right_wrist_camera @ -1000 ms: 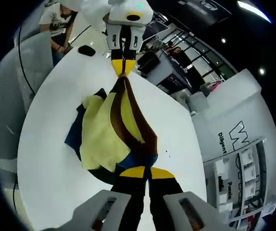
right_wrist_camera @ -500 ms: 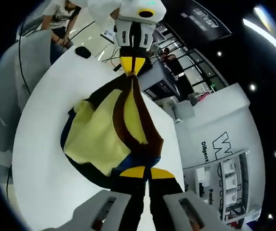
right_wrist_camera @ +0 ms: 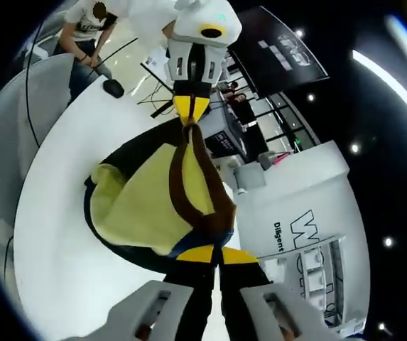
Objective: Fold the garment on the visible template until the final outline fits inside the template.
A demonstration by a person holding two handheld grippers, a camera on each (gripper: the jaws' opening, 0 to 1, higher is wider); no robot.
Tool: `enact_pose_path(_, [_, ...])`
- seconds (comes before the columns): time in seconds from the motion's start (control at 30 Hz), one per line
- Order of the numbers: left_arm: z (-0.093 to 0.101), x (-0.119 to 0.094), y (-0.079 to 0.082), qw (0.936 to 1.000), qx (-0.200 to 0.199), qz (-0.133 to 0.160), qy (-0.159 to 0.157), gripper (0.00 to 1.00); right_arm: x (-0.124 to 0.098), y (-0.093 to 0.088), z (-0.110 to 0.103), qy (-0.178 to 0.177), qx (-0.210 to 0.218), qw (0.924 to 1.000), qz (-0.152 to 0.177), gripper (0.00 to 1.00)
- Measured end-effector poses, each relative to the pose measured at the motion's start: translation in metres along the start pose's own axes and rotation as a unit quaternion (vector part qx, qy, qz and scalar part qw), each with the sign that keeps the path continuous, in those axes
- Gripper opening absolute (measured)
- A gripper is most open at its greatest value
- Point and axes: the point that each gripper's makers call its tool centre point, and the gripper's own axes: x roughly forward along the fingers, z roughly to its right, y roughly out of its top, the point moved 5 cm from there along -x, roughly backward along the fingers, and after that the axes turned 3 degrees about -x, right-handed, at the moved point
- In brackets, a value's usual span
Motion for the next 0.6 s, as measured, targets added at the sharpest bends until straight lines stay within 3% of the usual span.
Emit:
enact_pose_path(0.17, [-0.012,-0.018,0.023,0.9991,-0.03,0.029,-0.003,0.0,-0.017,0.014,0.024,-0.023,0.005,0.9996,0.015,0.0])
enact_pose_path(0.3, [-0.01,-0.025,0.037,0.9976,-0.046,0.047,-0.02,0.0,-0.026,0.022,0.034,-0.026,0.016,0.9992,0.024,0.0])
enact_pose_path(0.6, [-0.007,-0.037,0.051,0.9966,-0.049,0.058,-0.034,0.0,-0.044,0.038,0.045,-0.023,0.029,0.9987,0.035,0.0])
